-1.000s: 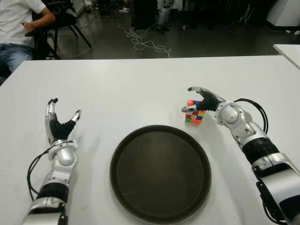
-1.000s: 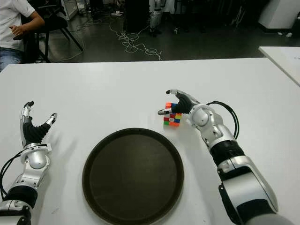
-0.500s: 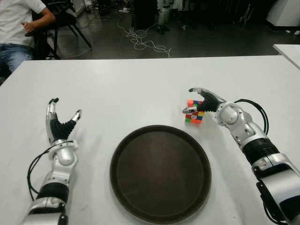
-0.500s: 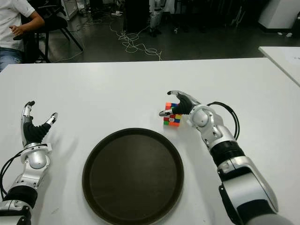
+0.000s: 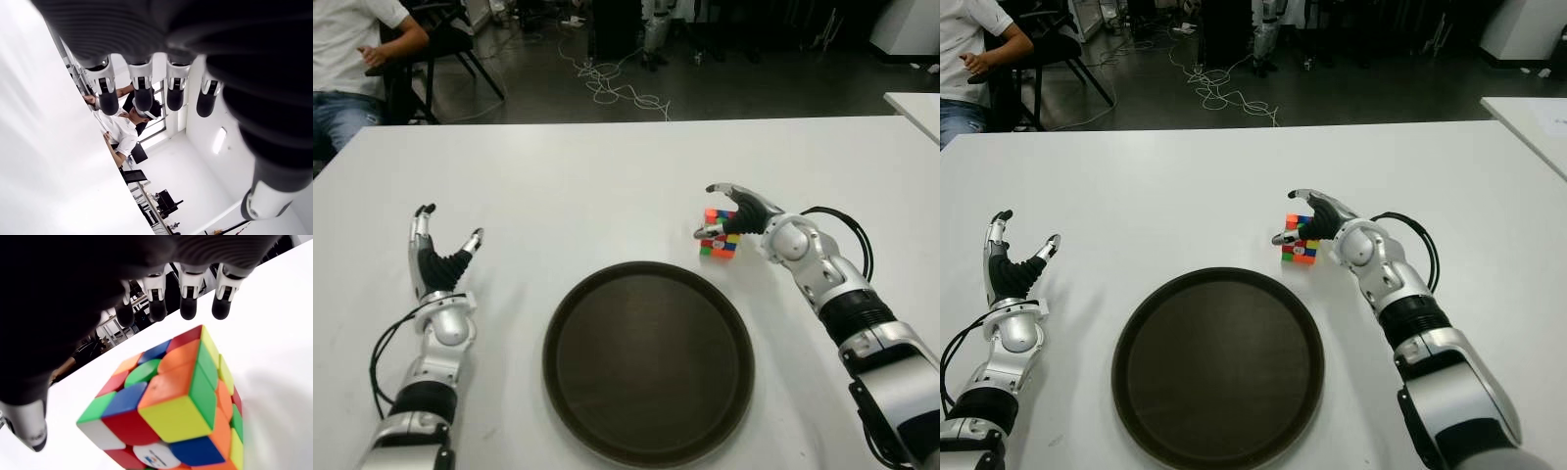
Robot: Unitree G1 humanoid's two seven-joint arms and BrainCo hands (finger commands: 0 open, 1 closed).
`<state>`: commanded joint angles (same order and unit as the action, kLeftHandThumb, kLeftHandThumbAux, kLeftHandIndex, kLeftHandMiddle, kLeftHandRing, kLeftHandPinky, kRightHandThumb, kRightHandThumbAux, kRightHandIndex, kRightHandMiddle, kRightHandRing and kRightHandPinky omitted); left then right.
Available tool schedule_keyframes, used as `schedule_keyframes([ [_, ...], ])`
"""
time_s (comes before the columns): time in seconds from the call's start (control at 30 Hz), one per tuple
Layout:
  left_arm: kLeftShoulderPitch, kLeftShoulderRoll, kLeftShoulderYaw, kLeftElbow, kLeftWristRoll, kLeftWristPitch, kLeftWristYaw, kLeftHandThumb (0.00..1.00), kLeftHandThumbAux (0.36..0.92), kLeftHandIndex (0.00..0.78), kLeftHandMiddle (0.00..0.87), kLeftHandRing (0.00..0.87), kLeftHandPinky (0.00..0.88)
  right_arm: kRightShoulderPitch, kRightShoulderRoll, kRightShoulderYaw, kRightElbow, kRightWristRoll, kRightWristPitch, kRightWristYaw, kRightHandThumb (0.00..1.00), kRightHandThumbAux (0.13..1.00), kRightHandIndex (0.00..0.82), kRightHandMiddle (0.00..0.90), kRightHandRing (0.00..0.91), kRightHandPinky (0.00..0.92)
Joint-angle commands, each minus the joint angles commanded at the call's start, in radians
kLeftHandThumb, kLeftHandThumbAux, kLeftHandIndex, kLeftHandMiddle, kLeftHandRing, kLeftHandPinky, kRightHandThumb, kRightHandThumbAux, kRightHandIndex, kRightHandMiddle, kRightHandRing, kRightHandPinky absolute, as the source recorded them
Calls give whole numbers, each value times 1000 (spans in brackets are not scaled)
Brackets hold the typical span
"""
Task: Pick up the Rubik's Cube and put it in the plate
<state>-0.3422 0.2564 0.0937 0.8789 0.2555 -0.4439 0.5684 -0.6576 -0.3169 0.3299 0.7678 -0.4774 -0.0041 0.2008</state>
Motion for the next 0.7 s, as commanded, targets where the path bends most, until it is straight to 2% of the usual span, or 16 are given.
schedule_keyframes([
  [0.5, 3, -1, 2, -9, -5, -3, -8, 0, 651, 8, 15, 0, 19, 6, 5, 20, -7, -13, 34, 6, 0, 582, 0, 0, 0, 0],
  [0.7, 4, -1, -1, -12, 1, 0, -3, 0, 667, 10, 7, 0, 19, 19, 16, -1, -20, 15, 33, 0, 0, 596, 3, 14, 5, 0],
])
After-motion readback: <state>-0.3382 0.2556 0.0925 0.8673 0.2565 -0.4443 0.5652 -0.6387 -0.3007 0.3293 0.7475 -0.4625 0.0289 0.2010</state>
